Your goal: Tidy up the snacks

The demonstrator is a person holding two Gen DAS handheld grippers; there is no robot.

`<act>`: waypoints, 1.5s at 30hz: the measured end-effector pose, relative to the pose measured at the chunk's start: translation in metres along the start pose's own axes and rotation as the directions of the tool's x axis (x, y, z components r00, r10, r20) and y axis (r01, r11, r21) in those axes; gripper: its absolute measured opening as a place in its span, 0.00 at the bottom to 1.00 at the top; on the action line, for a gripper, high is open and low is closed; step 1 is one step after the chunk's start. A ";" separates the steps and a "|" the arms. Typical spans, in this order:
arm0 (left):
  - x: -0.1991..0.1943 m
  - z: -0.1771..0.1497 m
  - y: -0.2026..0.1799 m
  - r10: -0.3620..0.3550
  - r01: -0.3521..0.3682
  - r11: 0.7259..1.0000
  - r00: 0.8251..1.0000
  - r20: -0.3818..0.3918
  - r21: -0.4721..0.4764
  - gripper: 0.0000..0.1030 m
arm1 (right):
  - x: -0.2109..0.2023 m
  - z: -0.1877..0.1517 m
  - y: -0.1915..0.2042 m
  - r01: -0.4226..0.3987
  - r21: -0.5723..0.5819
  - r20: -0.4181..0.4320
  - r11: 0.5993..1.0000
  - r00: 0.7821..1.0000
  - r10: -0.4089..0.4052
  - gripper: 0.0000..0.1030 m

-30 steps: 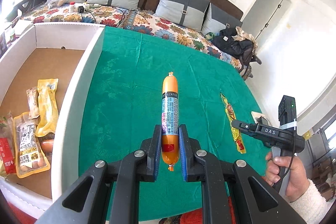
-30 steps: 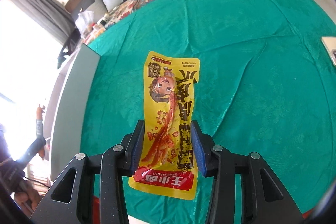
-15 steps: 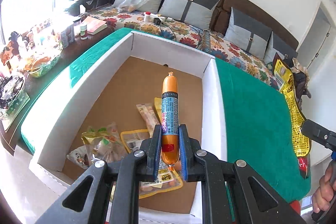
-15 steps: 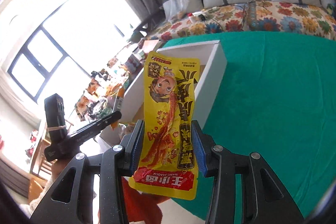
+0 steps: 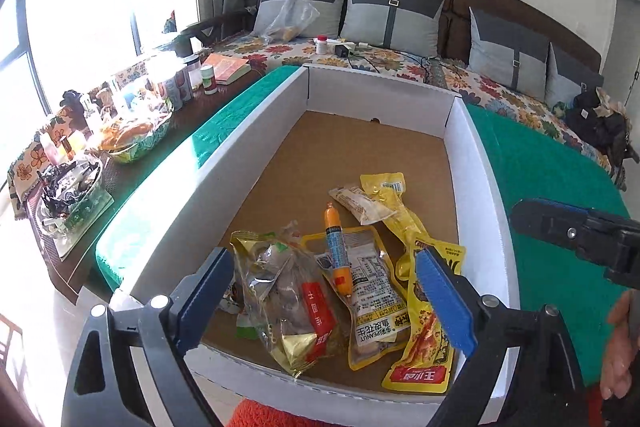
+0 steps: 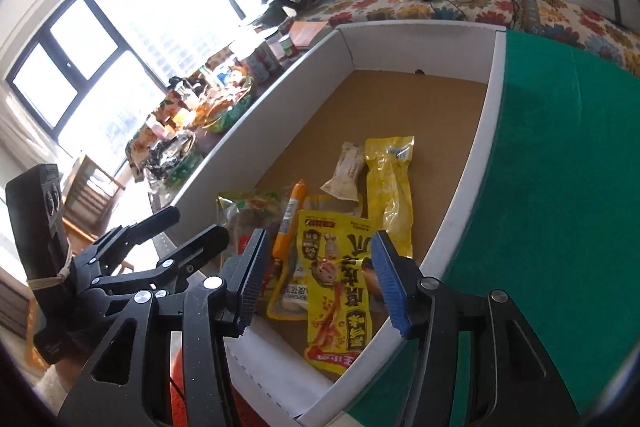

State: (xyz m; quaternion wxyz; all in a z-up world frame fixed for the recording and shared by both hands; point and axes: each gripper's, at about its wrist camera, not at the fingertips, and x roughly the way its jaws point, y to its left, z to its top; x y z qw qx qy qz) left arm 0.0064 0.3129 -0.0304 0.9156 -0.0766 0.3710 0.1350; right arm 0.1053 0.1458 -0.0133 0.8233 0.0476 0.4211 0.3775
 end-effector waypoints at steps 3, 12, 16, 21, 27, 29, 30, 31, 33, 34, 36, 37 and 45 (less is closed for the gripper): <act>-0.025 0.010 -0.014 0.062 -0.066 0.997 0.995 0.074 0.041 1.00 | -0.034 0.019 0.003 0.051 -0.042 0.128 0.998 0.991 -0.045 0.79; -0.062 0.025 -0.026 0.243 -0.240 0.970 0.961 0.133 -0.035 1.00 | -0.068 0.033 0.015 0.221 -0.168 0.176 0.961 0.966 -0.192 0.83; -0.058 0.022 -0.024 0.250 -0.247 0.968 0.965 0.075 -0.044 1.00 | -0.054 0.022 0.012 0.195 -0.150 0.078 0.969 0.980 -0.185 0.83; -0.049 0.017 -0.022 0.255 -0.254 0.967 0.966 0.037 -0.030 1.00 | -0.047 0.016 0.020 0.230 -0.152 0.058 0.961 0.973 -0.223 0.83; -0.043 0.013 -0.014 0.224 -0.224 0.974 0.975 0.005 -0.035 1.00 | -0.040 0.013 0.029 0.221 -0.151 0.028 0.964 0.975 -0.219 0.83; -0.042 0.013 -0.011 0.192 -0.192 0.980 0.981 -0.004 -0.047 1.00 | -0.036 0.012 0.033 0.226 -0.158 0.018 0.961 0.974 -0.226 0.83; -0.041 0.012 -0.010 0.186 -0.186 0.981 0.983 -0.009 -0.049 1.00 | -0.034 0.011 0.034 0.227 -0.161 0.011 0.961 0.974 -0.228 0.83; -0.040 0.011 -0.009 0.188 -0.188 0.981 0.982 -0.014 -0.045 1.00 | -0.033 0.011 0.036 0.229 -0.163 0.005 0.960 0.973 -0.231 0.83; -0.039 0.010 -0.010 0.205 -0.206 0.978 0.978 -0.021 -0.032 1.00 | -0.030 0.010 0.039 0.233 -0.168 -0.006 0.958 0.971 -0.238 0.83; -0.039 0.010 -0.009 0.208 -0.209 0.978 0.978 -0.025 -0.027 1.00 | -0.029 0.010 0.041 0.233 -0.171 -0.010 0.957 0.971 -0.238 0.83; -0.040 0.009 -0.009 0.204 -0.205 0.978 0.979 -0.028 -0.027 1.00 | -0.029 0.009 0.044 0.235 -0.179 -0.013 0.956 0.970 -0.241 0.83; -0.041 0.009 -0.008 0.198 -0.199 0.980 0.980 -0.027 -0.031 1.00 | -0.030 0.010 0.046 0.238 -0.184 -0.013 0.954 0.970 -0.244 0.83; -0.050 0.018 0.007 0.147 -0.151 0.986 0.988 -0.052 -0.072 1.00 | -0.028 0.010 0.054 0.284 -0.192 -0.029 0.939 0.955 -0.295 0.83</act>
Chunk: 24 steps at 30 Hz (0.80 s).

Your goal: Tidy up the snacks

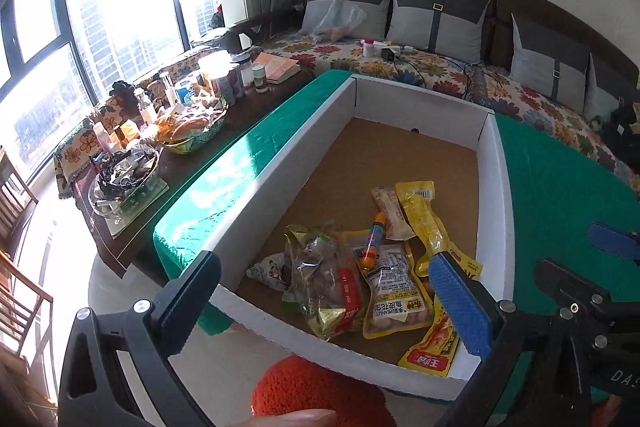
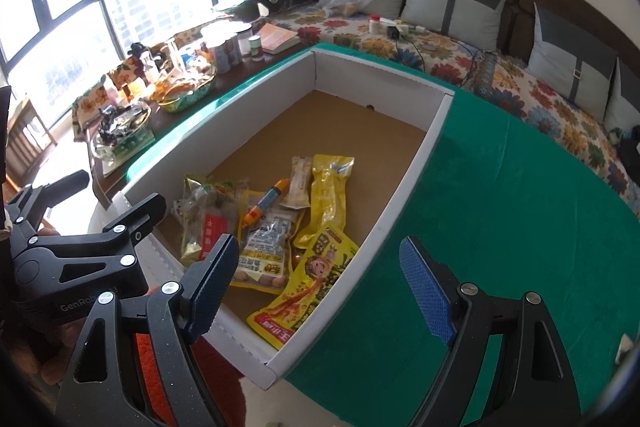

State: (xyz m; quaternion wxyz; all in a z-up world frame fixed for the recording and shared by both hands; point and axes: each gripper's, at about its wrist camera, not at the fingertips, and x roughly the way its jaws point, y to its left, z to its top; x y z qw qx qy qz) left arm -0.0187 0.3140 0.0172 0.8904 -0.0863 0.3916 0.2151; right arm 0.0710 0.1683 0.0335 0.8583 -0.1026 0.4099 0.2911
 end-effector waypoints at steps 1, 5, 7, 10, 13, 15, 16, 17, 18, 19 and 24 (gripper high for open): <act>0.000 0.002 0.000 -0.005 0.005 1.000 1.000 -0.005 0.006 1.00 | -0.001 0.000 0.001 0.005 0.001 0.002 1.000 1.000 -0.005 0.83; 0.003 0.007 0.000 -0.032 0.033 0.999 0.999 -0.040 0.016 1.00 | -0.010 0.002 0.002 0.008 0.013 0.017 1.000 1.000 -0.008 0.83; 0.003 0.008 -0.003 -0.020 0.021 0.999 0.999 -0.034 0.032 1.00 | -0.013 0.002 0.002 0.006 0.016 0.020 1.000 1.000 -0.006 0.83; 0.000 0.010 -0.005 -0.016 0.017 0.999 1.000 -0.026 0.039 1.00 | -0.014 0.002 0.003 0.010 0.006 0.016 1.000 1.000 -0.010 0.83; -0.002 0.010 -0.005 -0.015 0.016 0.999 1.000 -0.023 0.034 1.00 | -0.014 0.002 0.005 0.014 -0.005 0.013 1.000 1.000 -0.014 0.83; -0.003 0.009 -0.004 -0.011 0.011 0.999 1.000 -0.021 0.032 1.00 | -0.013 0.001 0.006 0.015 -0.010 0.009 1.000 1.000 -0.015 0.83; -0.003 0.009 -0.004 -0.010 0.011 0.999 1.000 -0.021 0.030 1.00 | -0.013 0.001 0.007 0.016 -0.013 0.009 1.000 1.000 -0.016 0.83; -0.003 0.009 -0.003 -0.011 0.012 1.000 1.000 -0.022 0.029 1.00 | -0.013 0.001 0.007 0.017 -0.016 0.009 1.000 1.000 -0.017 0.83; -0.002 0.008 -0.002 -0.010 0.011 1.000 1.000 -0.023 0.028 1.00 | -0.013 0.001 0.008 0.018 -0.020 0.009 1.000 1.000 -0.018 0.83; -0.002 0.008 -0.001 -0.008 0.009 1.000 1.000 -0.024 0.028 1.00 | -0.013 0.001 0.008 0.018 -0.023 0.008 1.000 1.000 -0.018 0.83; -0.001 0.007 0.000 -0.007 0.007 1.000 1.000 -0.028 0.022 1.00 | -0.012 -0.001 0.012 0.020 -0.034 0.002 0.999 1.000 -0.020 0.83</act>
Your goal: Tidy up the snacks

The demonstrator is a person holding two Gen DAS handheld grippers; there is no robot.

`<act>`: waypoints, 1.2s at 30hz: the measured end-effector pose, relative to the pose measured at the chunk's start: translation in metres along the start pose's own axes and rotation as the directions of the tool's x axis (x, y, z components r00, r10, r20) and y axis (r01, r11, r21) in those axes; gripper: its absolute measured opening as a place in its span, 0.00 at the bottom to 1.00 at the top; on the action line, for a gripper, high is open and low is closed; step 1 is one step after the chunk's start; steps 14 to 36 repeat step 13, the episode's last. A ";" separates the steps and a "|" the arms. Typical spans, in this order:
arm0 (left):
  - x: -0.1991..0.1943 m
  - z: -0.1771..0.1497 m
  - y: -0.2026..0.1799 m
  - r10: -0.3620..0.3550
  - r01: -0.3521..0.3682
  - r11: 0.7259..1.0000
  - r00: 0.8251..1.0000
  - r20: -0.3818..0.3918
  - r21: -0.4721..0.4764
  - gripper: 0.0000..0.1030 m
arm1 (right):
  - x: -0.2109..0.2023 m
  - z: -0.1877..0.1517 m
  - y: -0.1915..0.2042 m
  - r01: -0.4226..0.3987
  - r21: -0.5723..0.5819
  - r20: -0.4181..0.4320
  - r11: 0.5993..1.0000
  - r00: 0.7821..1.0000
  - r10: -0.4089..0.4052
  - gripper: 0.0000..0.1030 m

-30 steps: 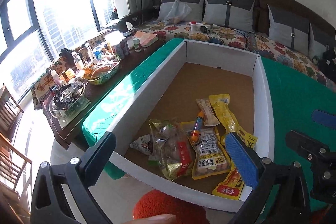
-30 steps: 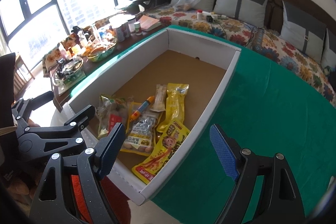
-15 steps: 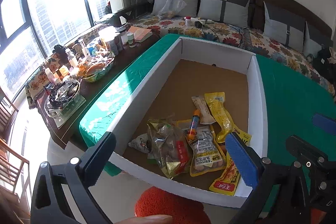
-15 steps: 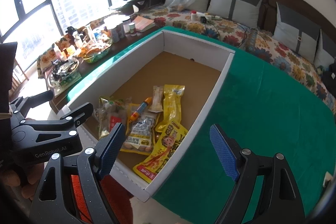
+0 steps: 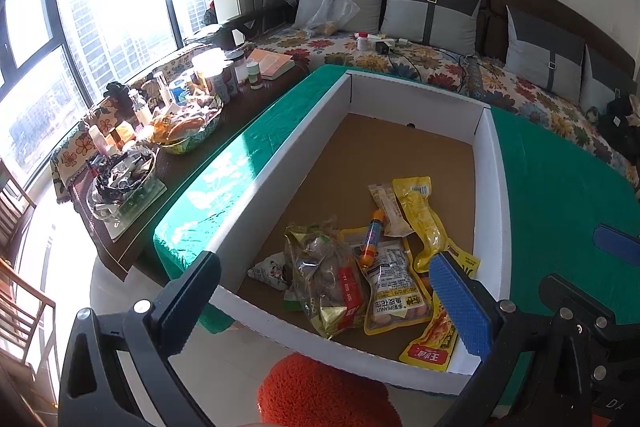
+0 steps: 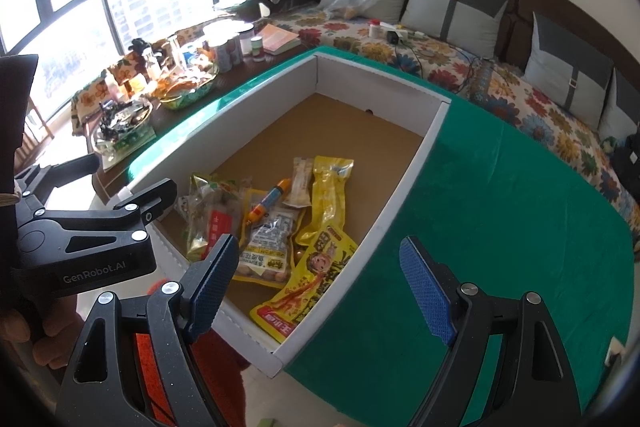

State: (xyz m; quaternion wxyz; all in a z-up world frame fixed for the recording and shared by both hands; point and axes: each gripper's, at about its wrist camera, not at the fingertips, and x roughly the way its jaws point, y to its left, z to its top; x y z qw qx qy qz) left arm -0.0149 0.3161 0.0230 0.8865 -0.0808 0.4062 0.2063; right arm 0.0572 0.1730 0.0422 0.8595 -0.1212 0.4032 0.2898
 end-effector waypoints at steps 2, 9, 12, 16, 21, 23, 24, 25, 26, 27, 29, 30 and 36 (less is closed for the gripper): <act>0.000 0.000 0.000 0.003 -0.003 1.000 1.000 0.002 0.005 1.00 | 0.001 -0.001 0.001 0.000 -0.003 -0.005 1.000 1.000 0.000 0.83; 0.002 -0.002 -0.003 0.002 -0.002 1.000 1.000 0.002 0.011 1.00 | 0.002 -0.001 0.001 0.001 -0.004 -0.004 1.000 1.000 -0.001 0.83; 0.003 -0.003 -0.002 0.001 -0.001 1.000 1.000 -0.008 0.000 1.00 | 0.004 -0.001 0.002 0.001 -0.003 -0.003 1.000 1.000 -0.001 0.83; 0.003 -0.003 -0.002 0.004 -0.004 1.000 1.000 -0.007 0.002 1.00 | 0.003 -0.001 0.001 -0.001 -0.003 -0.004 1.000 1.000 0.001 0.83; 0.003 -0.003 -0.002 0.004 -0.004 1.000 1.000 -0.007 0.002 1.00 | 0.003 -0.001 0.001 -0.001 -0.003 -0.004 1.000 1.000 0.001 0.83; 0.003 -0.003 -0.002 0.004 -0.004 1.000 1.000 -0.007 0.002 1.00 | 0.003 -0.001 0.001 -0.001 -0.003 -0.004 1.000 1.000 0.001 0.83; 0.003 -0.003 -0.002 0.004 -0.004 1.000 1.000 -0.007 0.002 1.00 | 0.003 -0.001 0.001 -0.001 -0.003 -0.004 1.000 1.000 0.001 0.83; 0.003 -0.003 -0.002 0.004 -0.004 1.000 1.000 -0.007 0.002 1.00 | 0.003 -0.001 0.001 -0.001 -0.003 -0.004 1.000 1.000 0.001 0.83; 0.003 -0.003 -0.002 0.004 -0.004 1.000 1.000 -0.007 0.002 1.00 | 0.003 -0.001 0.001 -0.001 -0.003 -0.004 1.000 1.000 0.001 0.83; 0.003 -0.003 -0.002 0.004 -0.004 1.000 1.000 -0.007 0.002 1.00 | 0.003 -0.001 0.001 -0.001 -0.003 -0.004 1.000 1.000 0.001 0.83; 0.003 -0.003 -0.002 0.004 -0.004 1.000 1.000 -0.007 0.002 1.00 | 0.003 -0.001 0.001 -0.001 -0.003 -0.004 1.000 1.000 0.001 0.83; 0.003 -0.003 -0.002 0.004 -0.004 1.000 1.000 -0.007 0.002 1.00 | 0.003 -0.001 0.001 -0.001 -0.003 -0.004 1.000 1.000 0.001 0.83; 0.003 -0.003 -0.002 0.004 -0.004 1.000 1.000 -0.007 0.002 1.00 | 0.003 -0.001 0.001 -0.001 -0.003 -0.004 1.000 1.000 0.001 0.83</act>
